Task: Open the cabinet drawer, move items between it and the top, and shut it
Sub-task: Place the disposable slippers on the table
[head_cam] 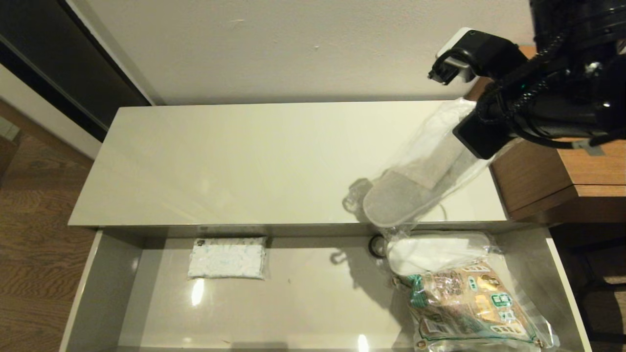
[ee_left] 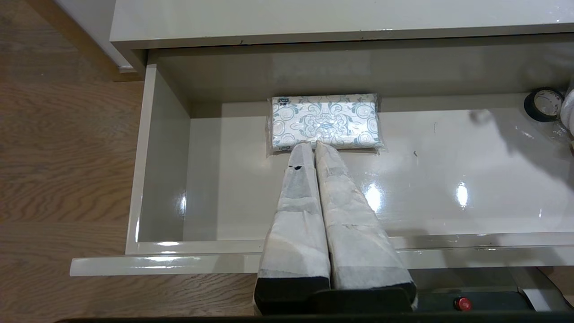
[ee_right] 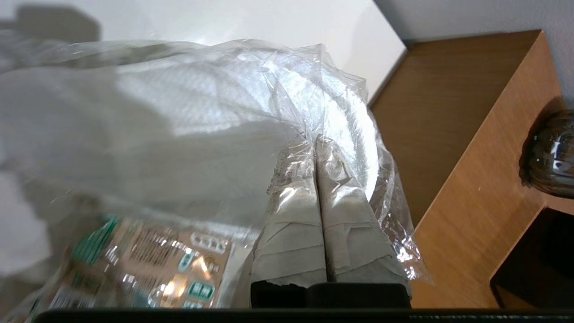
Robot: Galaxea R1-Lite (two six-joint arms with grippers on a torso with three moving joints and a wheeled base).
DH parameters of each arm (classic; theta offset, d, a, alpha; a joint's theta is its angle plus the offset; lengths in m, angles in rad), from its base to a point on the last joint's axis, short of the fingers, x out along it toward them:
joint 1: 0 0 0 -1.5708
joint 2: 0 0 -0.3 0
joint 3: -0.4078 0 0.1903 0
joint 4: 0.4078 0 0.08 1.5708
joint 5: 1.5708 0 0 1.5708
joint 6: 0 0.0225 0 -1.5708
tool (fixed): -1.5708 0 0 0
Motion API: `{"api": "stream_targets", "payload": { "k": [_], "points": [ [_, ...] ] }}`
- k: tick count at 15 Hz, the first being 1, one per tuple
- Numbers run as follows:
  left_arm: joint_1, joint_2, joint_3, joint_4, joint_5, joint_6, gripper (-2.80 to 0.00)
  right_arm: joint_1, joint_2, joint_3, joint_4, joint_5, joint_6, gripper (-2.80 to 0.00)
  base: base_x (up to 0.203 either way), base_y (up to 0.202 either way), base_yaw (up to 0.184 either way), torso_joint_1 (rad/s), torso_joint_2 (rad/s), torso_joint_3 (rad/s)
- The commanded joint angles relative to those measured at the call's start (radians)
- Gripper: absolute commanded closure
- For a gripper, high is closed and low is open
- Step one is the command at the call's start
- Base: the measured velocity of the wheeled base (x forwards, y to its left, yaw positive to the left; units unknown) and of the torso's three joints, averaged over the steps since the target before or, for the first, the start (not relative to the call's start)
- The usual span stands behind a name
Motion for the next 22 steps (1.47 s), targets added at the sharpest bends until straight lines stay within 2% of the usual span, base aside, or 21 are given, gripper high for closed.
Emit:
{"api": "stream_targets", "payload": {
  "k": [1, 4, 5, 7, 12, 16, 19, 21, 22],
  "points": [
    [0.0, 0.001, 0.0, 0.0, 0.0, 0.0, 0.0, -0.084, 0.181, -0.137, 0.005, -0.003, -0.001, 0.0, 0.0, 0.0, 0.0, 0.0, 0.0, 0.0],
    [0.001, 0.001, 0.0, 0.0, 0.0, 0.0, 0.0, -0.136, 0.242, -0.146, -0.005, -0.015, 0.009, 0.0, 0.0, 0.0, 0.0, 0.0, 0.0, 0.0],
    [0.001, 0.001, 0.0, 0.0, 0.0, 0.0, 0.0, -0.144, 0.251, -0.147, -0.018, -0.016, 0.011, -2.8, 0.0, 0.0, 0.0, 0.0, 0.0, 0.0],
    [0.0, 0.001, 0.0, 0.0, 0.0, 0.0, 0.0, -0.163, 0.26, -0.144, -0.053, -0.013, 0.013, -2.8, 0.0, 0.0, 0.0, 0.0, 0.0, 0.0],
    [0.001, 0.001, 0.0, 0.0, 0.0, 0.0, 0.0, -0.204, 0.243, -0.166, -0.037, -0.003, 0.005, -2.8, 0.0, 0.0, 0.0, 0.0, 0.0, 0.0],
    [-0.001, 0.001, 0.0, 0.0, 0.0, 0.0, 0.0, -0.1, 0.055, 0.083, 0.064, 0.063, 0.006, -2.8, 0.0, 0.0, 0.0, 0.0, 0.0, 0.0],
    [0.001, 0.001, 0.0, 0.0, 0.0, 0.0, 0.0, -0.017, -0.021, 0.281, 0.077, 0.086, 0.016, -2.8, 0.0, 0.0, 0.0, 0.0, 0.0, 0.0],
    [0.001, 0.001, 0.0, 0.0, 0.0, 0.0, 0.0, 0.022, -0.024, 0.308, 0.078, 0.084, 0.063, -2.8, 0.0, 0.0, 0.0, 0.0, 0.0, 0.0],
    [0.001, 0.001, 0.0, 0.0, 0.0, 0.0, 0.0, 0.024, -0.023, 0.312, 0.078, 0.084, 0.061, -2.8, 0.0, 0.0, 0.0, 0.0, 0.0, 0.0]
  ]
}}
